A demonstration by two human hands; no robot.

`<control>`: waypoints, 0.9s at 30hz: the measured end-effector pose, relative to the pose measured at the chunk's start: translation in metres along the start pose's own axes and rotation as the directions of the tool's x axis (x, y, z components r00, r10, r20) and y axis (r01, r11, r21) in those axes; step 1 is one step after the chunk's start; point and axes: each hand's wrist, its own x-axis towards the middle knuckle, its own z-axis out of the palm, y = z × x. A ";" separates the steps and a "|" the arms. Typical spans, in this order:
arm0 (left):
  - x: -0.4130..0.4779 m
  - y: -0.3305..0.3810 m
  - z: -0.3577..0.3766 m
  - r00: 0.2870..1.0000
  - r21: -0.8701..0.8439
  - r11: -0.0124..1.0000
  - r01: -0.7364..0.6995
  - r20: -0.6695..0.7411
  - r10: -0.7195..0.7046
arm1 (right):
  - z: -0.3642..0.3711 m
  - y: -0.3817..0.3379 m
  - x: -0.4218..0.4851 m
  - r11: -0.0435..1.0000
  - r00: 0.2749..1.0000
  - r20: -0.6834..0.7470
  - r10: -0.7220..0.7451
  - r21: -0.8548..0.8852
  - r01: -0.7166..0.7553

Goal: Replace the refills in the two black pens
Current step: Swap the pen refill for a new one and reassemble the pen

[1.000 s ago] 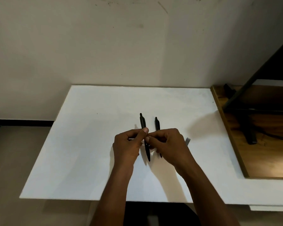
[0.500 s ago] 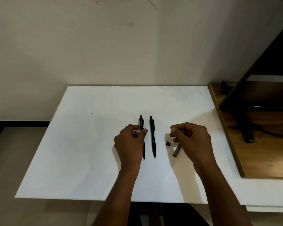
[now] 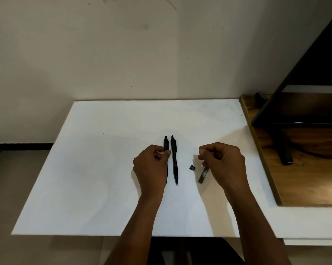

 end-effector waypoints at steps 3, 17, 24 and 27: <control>0.001 0.001 0.001 1.000 0.004 1.000 0.002 -0.003 -0.002 | 0.003 0.000 -0.002 0.956 0.993 0.058 -0.101 -0.270 0.113; 0.003 0.002 0.003 1.000 0.033 0.999 0.010 0.018 -0.011 | 0.017 0.005 -0.007 0.787 0.951 0.228 -0.209 -0.538 0.302; 0.004 -0.001 0.003 0.999 0.009 1.000 0.024 0.031 -0.025 | 0.021 0.005 -0.008 0.775 0.954 0.210 -0.215 -0.557 0.298; 0.004 -0.001 0.002 1.000 0.018 1.000 0.026 0.004 -0.026 | 0.020 0.005 -0.008 0.775 0.951 0.215 -0.223 -0.553 0.306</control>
